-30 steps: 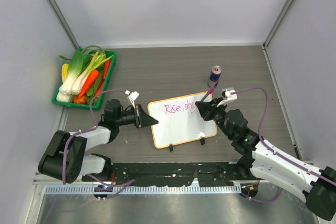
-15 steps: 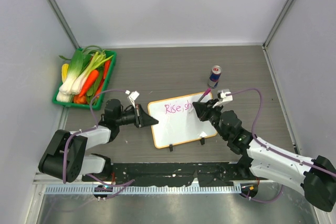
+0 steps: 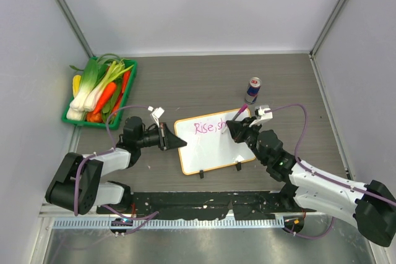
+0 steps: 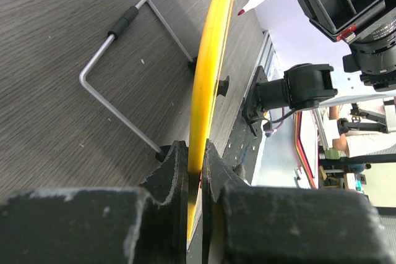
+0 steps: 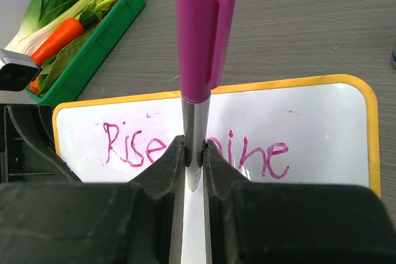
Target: Write a sentence on the whiteboard
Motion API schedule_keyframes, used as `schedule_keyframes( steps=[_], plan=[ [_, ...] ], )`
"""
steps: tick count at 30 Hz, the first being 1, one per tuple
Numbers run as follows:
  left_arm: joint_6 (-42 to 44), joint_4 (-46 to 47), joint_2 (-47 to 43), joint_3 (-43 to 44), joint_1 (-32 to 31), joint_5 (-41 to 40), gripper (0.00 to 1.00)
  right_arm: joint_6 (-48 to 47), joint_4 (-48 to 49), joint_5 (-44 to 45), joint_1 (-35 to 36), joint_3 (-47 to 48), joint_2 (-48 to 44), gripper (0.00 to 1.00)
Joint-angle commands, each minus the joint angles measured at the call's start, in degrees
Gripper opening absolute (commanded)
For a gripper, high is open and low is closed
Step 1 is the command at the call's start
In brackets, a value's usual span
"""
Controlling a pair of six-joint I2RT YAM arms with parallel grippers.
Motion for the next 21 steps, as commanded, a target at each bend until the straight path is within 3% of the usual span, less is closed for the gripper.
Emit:
schedule_keyframes(
  steps=[1, 21],
  plan=[
    [3.61, -3.40, 1.24, 0.12, 0.21, -5.64, 0.00, 0.79, 1.98, 2.07, 0.32, -0.11, 0.36, 0.01],
    [3.70, -3.49, 1.24, 0.21, 0.21, -5.64, 0.00, 1.93, -0.22, 2.69, 0.41, 0.41, 3.79, 0.01]
  ],
)
